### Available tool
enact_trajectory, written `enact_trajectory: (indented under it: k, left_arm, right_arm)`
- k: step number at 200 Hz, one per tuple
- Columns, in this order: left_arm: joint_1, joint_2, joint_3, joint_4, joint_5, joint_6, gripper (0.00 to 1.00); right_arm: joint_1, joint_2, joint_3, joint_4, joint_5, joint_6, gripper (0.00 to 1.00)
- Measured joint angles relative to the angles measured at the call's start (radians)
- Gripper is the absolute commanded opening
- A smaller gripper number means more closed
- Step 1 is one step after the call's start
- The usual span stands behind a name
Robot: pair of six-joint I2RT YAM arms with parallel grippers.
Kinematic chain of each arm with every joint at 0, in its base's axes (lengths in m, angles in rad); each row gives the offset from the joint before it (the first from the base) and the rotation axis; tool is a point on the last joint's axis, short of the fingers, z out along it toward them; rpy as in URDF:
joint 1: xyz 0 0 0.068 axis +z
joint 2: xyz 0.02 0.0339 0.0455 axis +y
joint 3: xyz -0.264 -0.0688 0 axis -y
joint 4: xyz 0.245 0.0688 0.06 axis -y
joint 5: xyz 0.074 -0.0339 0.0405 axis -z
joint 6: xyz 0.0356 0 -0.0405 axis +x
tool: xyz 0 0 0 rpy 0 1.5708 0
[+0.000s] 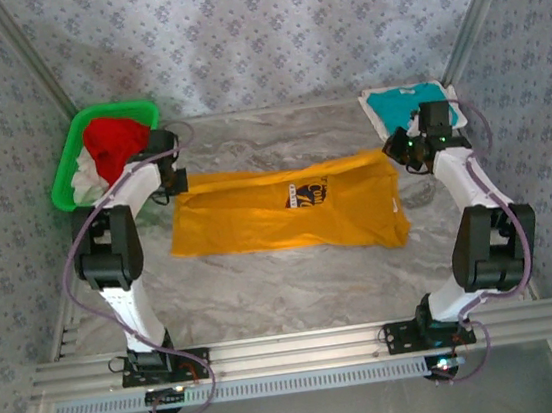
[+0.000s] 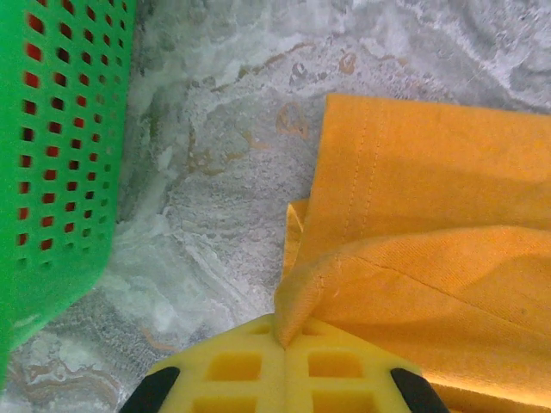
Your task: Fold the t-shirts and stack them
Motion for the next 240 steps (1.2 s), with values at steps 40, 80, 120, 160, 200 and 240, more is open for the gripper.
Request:
enact_trajectory:
  k: [40, 80, 120, 160, 200, 240]
  left_arm:
    - [-0.007, -0.074, -0.04, 0.009, -0.005, -0.011, 0.0]
    - [-0.015, -0.116, -0.15, 0.013, -0.032, -0.026, 0.35]
    - [-0.058, -0.232, -0.289, 0.006, -0.072, -0.045, 0.44]
    - [-0.065, -0.298, -0.265, -0.007, -0.07, -0.046, 0.42]
    - [-0.074, -0.188, -0.082, 0.008, -0.02, -0.049, 0.43]
    - [-0.092, -0.107, -0.071, 0.019, 0.031, -0.065, 0.44]
  right_arm:
    - [0.0, -0.087, -0.029, 0.002, 0.005, 0.0, 0.0]
    - [0.0, -0.213, -0.153, -0.023, 0.013, 0.008, 0.12]
    - [-0.002, -0.352, -0.257, -0.117, 0.05, 0.009, 0.25]
    - [-0.006, -0.425, -0.253, -0.138, 0.077, 0.008, 0.26]
    - [0.027, -0.228, -0.13, -0.1, 0.043, -0.016, 0.26]
    - [0.128, 0.016, 0.027, -0.124, 0.034, -0.109, 0.3]
